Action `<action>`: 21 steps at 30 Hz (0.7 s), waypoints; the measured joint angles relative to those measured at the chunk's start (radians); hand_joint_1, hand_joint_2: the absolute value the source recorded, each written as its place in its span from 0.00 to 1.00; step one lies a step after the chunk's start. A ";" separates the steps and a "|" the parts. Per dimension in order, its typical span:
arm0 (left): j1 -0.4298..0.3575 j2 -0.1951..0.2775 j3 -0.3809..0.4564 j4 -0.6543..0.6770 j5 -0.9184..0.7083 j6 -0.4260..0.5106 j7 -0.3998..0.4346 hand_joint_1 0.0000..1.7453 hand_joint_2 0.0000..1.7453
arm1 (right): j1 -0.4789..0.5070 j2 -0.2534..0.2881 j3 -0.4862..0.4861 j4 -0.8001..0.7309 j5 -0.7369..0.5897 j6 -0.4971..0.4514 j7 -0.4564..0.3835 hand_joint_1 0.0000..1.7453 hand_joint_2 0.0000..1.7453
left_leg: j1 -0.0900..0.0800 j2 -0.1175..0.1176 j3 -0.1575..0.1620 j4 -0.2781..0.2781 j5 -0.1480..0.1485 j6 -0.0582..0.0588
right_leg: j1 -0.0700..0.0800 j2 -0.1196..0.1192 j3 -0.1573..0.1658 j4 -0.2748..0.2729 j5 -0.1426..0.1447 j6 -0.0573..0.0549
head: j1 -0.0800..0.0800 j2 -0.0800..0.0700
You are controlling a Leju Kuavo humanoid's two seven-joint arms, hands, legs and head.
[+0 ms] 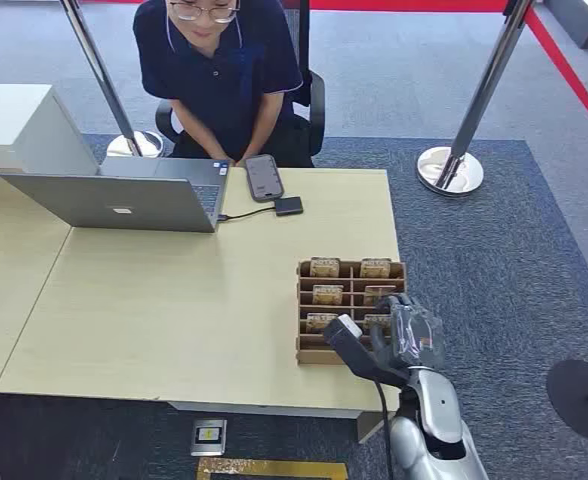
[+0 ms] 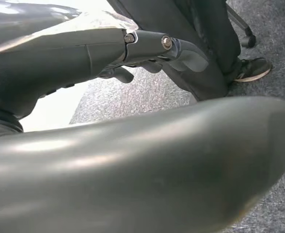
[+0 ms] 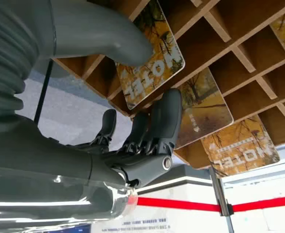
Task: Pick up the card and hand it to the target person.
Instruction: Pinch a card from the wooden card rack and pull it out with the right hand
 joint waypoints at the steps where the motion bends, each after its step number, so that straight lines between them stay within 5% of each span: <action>1: 0.000 0.000 0.000 0.000 0.000 0.000 0.000 0.00 0.00 | 0.000 0.000 0.002 0.001 0.004 -0.001 0.001 0.50 1.00 | 0.000 0.000 0.000 0.000 0.000 0.000 | 0.000 0.000 0.000 0.000 0.000 0.000 | 0.000 0.000; 21: 0.000 0.000 0.000 0.000 0.003 0.001 -0.006 0.00 0.00 | 0.007 -0.002 0.053 0.007 0.051 -0.016 0.032 0.51 1.00 | 0.000 0.000 0.000 0.000 0.000 0.000 | 0.000 0.000 0.000 0.000 0.000 0.000 | 0.000 0.000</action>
